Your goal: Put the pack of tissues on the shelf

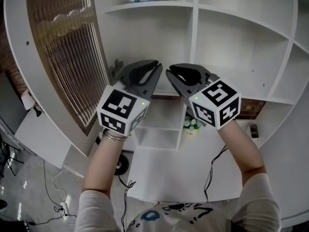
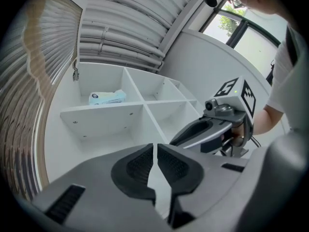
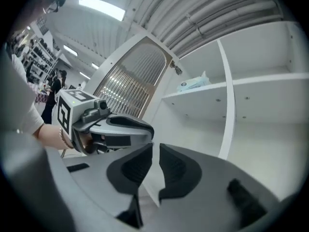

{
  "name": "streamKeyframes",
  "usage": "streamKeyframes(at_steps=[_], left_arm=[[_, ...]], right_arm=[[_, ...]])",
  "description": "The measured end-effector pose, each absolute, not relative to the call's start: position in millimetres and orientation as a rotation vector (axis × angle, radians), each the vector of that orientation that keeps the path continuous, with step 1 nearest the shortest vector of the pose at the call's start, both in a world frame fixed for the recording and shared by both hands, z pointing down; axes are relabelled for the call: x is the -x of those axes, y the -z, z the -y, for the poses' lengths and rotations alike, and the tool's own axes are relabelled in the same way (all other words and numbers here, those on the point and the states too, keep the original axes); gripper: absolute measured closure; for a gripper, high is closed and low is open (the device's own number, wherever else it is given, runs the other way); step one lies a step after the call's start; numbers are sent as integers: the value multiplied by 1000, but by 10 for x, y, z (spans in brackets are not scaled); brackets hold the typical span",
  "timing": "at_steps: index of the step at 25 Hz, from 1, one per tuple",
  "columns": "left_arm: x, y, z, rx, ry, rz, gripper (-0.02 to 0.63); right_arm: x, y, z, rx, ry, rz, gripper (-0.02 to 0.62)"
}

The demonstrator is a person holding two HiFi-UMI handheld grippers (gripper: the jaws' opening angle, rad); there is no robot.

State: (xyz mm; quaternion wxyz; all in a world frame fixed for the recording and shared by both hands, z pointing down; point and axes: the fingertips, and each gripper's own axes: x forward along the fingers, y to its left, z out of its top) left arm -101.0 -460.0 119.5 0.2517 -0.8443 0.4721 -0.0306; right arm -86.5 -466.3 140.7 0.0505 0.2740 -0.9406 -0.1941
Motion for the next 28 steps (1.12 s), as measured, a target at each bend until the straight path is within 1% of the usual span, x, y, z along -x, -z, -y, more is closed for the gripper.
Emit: streamKeyframes(at_steps=[3,15,23,28], left_arm=[[991,-1401,4572,2327,96,-1289,571],[912,-1958,4223,2437,74,-1259,581],[833,-2486,4104,2555,96,-1285,589],[811,-2834,3980,2628,126,-1314,591]], right_arm=[[853,-1564,4606,-806,514,2906,539],[828,-2107,4263,-714,514,2876,549],[708,-2675,4132,-611,406,2864,558],[730,-3022,3970,-520,396,2819,560]])
